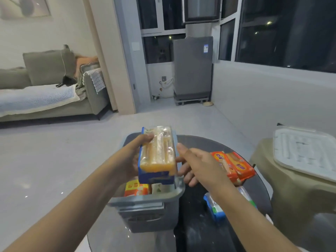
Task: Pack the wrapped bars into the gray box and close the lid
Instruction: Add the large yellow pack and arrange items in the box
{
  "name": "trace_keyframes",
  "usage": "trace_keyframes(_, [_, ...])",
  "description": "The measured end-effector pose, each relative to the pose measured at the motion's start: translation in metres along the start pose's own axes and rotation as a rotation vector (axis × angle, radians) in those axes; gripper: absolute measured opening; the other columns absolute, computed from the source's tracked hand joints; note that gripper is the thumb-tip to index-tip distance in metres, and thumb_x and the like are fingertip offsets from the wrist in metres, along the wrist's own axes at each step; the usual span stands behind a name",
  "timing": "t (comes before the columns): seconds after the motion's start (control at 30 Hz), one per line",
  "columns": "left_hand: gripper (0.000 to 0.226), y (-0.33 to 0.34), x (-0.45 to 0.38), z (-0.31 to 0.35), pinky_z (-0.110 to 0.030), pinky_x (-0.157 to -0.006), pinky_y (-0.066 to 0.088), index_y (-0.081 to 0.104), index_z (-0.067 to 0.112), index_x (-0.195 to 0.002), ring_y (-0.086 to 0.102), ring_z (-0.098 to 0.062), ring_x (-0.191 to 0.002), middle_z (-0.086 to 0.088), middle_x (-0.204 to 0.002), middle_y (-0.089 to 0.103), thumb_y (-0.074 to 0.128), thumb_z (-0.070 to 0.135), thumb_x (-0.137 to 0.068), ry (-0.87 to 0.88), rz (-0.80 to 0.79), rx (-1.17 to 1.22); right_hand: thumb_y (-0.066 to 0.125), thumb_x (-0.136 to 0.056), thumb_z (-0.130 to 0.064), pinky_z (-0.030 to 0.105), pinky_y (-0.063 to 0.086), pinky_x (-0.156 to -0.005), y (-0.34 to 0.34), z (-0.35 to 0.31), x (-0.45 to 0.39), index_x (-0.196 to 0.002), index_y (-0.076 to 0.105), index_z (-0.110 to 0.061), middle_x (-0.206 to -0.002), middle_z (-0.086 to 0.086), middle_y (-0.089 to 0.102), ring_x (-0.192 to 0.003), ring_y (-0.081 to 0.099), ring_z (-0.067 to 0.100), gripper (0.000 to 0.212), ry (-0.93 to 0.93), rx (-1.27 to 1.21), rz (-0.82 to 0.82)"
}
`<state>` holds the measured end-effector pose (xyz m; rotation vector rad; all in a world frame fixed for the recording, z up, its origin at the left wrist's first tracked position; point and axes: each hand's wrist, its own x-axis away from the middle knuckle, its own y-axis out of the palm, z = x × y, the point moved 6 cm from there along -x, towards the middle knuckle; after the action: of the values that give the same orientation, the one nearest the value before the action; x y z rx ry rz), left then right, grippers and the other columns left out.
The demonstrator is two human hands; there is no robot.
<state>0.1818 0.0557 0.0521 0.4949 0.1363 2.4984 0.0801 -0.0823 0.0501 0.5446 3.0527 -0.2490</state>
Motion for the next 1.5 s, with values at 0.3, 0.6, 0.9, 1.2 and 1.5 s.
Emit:
trace_keyframes(0.3, [0.074,-0.017,-0.006,-0.045,-0.045,-0.104,0.044,0.056,0.000,-0.128,0.057,-0.036,-0.119,-0.024,-0.130,0.059,0.069,0.036,-0.065,-0.261,-0.001,-0.054,0.048,-0.087,-0.052,0.019,0.043,-0.054,0.007,0.022,-0.015,-0.085,0.063,-0.020,-0.069,-0.007,0.065,-0.055,0.057,0.001,0.035,0.029,0.130,0.080])
trace_keyframes(0.6, [0.039,-0.021,-0.024,-0.057,-0.044,-0.086,0.052,0.055,0.004,-0.120,0.067,-0.030,-0.094,-0.014,-0.108,0.069,0.061,0.027,-0.090,-0.329,0.059,-0.182,0.061,-0.085,-0.031,0.010,0.041,-0.053,0.020,0.042,-0.024,-0.093,0.046,-0.040,-0.098,-0.006,0.050,-0.073,0.054,0.004,0.019,0.013,0.281,0.058])
trace_keyframes(0.9, [0.042,-0.034,-0.033,-0.047,-0.044,-0.090,0.055,0.061,0.013,-0.107,0.071,-0.026,-0.094,-0.009,-0.102,0.073,0.072,0.041,-0.078,-0.361,0.067,-0.500,0.064,-0.085,-0.027,0.007,0.043,-0.044,0.024,0.050,-0.029,-0.087,0.043,-0.045,-0.114,-0.010,0.050,-0.078,0.053,-0.003,0.027,0.068,0.202,0.038])
trace_keyframes(1.2, [0.036,-0.008,-0.048,-0.039,-0.044,-0.091,0.054,0.056,0.013,-0.124,0.069,-0.028,-0.099,-0.011,-0.114,0.070,0.062,0.023,-0.090,-0.172,0.018,-0.337,0.061,-0.087,-0.025,0.011,0.050,-0.054,0.027,0.055,-0.032,-0.126,0.032,-0.051,-0.119,-0.013,0.039,-0.086,0.056,0.003,0.055,0.093,0.081,-0.047])
trace_keyframes(1.5, [0.037,0.003,-0.046,-0.042,-0.038,-0.085,0.053,0.048,0.014,-0.133,0.066,-0.023,-0.091,-0.008,-0.108,0.067,0.047,0.028,-0.098,-0.190,-0.042,-0.305,0.055,-0.091,-0.029,0.010,0.049,-0.057,0.028,0.056,-0.032,-0.139,0.020,-0.047,-0.110,-0.018,0.046,-0.083,0.059,0.001,0.062,0.089,0.147,-0.065])
